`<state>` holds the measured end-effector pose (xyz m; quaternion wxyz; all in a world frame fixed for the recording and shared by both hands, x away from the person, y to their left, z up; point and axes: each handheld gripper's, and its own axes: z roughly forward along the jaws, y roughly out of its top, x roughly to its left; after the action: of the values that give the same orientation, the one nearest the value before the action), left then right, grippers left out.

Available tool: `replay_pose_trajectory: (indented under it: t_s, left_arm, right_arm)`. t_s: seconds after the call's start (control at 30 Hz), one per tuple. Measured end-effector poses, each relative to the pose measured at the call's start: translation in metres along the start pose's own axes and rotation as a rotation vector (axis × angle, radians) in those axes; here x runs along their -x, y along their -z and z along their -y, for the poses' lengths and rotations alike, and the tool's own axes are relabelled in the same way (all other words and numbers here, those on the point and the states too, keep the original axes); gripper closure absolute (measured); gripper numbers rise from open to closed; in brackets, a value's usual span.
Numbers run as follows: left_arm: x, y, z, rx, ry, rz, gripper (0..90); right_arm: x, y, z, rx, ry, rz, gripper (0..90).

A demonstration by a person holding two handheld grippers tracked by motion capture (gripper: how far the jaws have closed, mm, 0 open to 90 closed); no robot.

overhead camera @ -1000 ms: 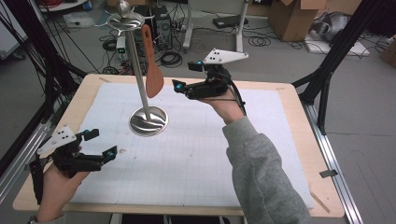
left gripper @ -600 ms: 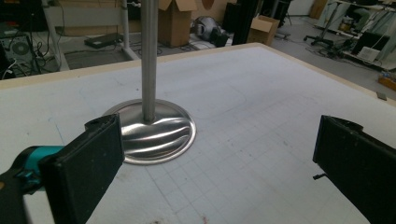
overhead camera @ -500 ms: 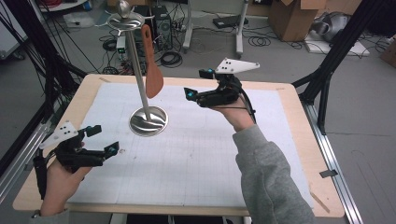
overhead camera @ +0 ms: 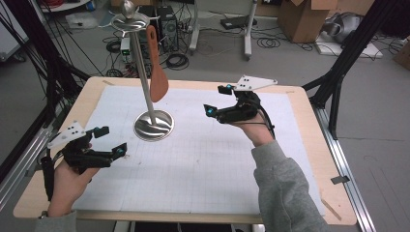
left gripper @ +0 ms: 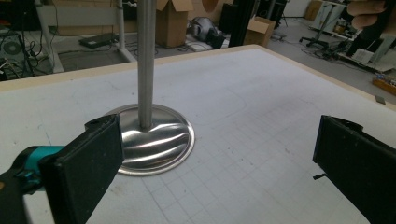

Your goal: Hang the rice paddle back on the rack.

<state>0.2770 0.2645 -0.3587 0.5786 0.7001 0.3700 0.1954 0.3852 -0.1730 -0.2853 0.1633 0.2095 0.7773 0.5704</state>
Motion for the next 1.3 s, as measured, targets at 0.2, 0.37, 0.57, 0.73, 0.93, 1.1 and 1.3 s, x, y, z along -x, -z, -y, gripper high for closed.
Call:
replay_pose_trajectory:
  t_s: [0.2,0.37,0.57,0.73,0.93,1.1,1.3]
  left_arm:
    - [-0.002,0.000,-0.001,0.007,0.004,-0.003,2.4]
    - [-0.002,-0.002,0.000,0.000,0.002,-0.001,2.4]
    - [-0.001,-0.003,0.000,-0.004,0.000,0.003,2.4]
    - [-0.002,-0.004,0.001,-0.007,0.006,-0.004,2.4]
    - [-0.002,-0.003,0.002,-0.011,0.002,-0.001,2.4]
    - [-0.002,-0.004,0.002,-0.012,0.001,-0.002,2.4]
    - [-0.002,-0.005,0.003,-0.014,0.000,-0.002,2.4]
  right_arm:
    - [0.001,0.004,0.011,0.006,-0.012,0.006,14.1]
    - [0.001,0.009,0.018,0.022,-0.029,0.012,14.1]
    - [0.003,0.016,0.033,0.009,-0.044,0.030,14.1]
    - [0.008,0.024,0.042,0.023,-0.069,0.045,14.1]
    - [0.015,0.034,0.054,0.033,-0.101,0.062,14.1]
    - [0.019,0.041,0.067,0.014,-0.127,0.067,14.1]
    - [0.020,0.050,0.077,0.022,-0.125,0.073,14.1]
